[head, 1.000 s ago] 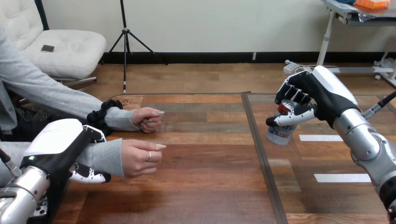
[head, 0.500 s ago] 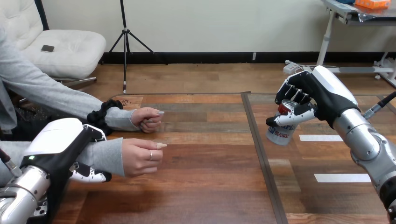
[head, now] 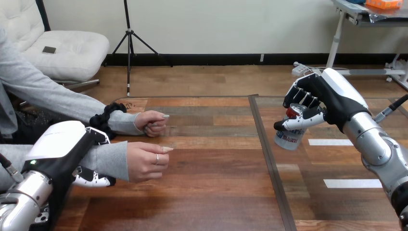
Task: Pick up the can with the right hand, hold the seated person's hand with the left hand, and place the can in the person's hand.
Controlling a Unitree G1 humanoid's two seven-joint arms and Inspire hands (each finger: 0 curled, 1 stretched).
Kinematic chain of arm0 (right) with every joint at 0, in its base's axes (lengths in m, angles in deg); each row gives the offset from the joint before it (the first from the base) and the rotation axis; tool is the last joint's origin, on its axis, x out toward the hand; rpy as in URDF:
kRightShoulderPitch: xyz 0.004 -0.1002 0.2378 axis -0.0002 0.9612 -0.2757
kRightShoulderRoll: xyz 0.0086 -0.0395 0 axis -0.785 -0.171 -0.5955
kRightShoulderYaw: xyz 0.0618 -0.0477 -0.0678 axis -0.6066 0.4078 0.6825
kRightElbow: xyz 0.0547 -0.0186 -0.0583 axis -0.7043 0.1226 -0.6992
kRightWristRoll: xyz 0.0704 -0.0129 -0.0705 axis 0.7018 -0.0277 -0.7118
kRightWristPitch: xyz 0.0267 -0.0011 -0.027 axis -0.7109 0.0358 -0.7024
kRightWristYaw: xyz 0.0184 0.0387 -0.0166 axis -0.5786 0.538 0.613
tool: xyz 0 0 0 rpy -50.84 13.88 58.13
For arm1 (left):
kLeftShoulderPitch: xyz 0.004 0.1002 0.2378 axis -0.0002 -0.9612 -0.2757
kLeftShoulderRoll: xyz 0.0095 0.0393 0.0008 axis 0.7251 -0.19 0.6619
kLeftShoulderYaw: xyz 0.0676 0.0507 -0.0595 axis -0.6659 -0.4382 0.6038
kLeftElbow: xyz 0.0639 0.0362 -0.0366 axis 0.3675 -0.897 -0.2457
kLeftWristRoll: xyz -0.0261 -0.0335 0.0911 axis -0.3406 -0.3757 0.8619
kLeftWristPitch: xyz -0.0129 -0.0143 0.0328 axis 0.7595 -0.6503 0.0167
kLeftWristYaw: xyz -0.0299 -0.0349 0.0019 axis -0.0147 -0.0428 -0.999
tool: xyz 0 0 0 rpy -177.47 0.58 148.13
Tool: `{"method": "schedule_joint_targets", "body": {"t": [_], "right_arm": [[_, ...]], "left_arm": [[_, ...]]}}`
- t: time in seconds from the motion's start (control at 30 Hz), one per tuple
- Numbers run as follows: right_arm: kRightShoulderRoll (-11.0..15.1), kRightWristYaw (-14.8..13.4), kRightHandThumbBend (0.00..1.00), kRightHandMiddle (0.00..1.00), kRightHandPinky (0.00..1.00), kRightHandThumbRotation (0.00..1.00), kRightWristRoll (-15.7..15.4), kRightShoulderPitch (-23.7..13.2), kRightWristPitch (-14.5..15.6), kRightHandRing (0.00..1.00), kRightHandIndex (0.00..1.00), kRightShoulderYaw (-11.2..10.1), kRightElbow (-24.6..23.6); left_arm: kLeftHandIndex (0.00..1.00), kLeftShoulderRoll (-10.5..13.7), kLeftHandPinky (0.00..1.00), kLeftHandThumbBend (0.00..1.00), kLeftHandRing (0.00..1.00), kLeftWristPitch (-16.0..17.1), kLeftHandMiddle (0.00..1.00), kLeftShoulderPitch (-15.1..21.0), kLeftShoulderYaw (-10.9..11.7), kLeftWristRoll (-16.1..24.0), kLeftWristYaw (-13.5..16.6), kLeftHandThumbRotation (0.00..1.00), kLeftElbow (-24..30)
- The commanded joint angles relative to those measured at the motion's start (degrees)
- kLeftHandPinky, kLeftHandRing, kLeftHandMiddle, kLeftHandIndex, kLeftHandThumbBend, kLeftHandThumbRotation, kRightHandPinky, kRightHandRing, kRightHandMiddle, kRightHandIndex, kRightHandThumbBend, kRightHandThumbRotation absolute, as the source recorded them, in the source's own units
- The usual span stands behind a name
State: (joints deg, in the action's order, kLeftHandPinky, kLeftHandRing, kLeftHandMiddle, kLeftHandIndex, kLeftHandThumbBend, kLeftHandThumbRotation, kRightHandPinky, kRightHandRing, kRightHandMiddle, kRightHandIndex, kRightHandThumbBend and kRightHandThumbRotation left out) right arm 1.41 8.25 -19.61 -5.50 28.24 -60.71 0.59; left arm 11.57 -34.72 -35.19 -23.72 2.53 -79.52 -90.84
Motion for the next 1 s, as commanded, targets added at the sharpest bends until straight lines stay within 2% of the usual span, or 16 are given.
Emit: {"method": "schedule_joint_targets", "body": {"t": [0.0, 0.67, 0.97], "right_arm": [[0.6, -0.3, 0.78, 0.41, 0.36, 0.00, 1.6, -3.8, -0.8, 0.38, 0.40, -1.3, -2.3], [-0.1, -0.5, 0.79, 0.41, 0.37, 0.00, 1.6, -3.6, -0.5, 0.38, 0.40, -1.1, -2.9], [-0.2, -0.6, 0.78, 0.41, 0.38, 0.00, 1.3, -3.5, -0.6, 0.39, 0.40, -0.9, -3.3]], "left_arm": [[0.44, -1.1, 0.32, 0.75, 0.37, -0.1, 0.44, 3.1, 1.1, -1.1, 0.5, 0.00, 3.5], [0.45, -3.7, 0.32, 0.71, 0.38, -2.9, 0.44, 3.9, 0.2, -1.2, -0.9, 0.00, 6.3], [0.45, -5.2, 0.33, 0.72, 0.38, -2.4, 0.44, 4.8, -0.2, -0.6, 0.3, 0.00, 5.9]]}}
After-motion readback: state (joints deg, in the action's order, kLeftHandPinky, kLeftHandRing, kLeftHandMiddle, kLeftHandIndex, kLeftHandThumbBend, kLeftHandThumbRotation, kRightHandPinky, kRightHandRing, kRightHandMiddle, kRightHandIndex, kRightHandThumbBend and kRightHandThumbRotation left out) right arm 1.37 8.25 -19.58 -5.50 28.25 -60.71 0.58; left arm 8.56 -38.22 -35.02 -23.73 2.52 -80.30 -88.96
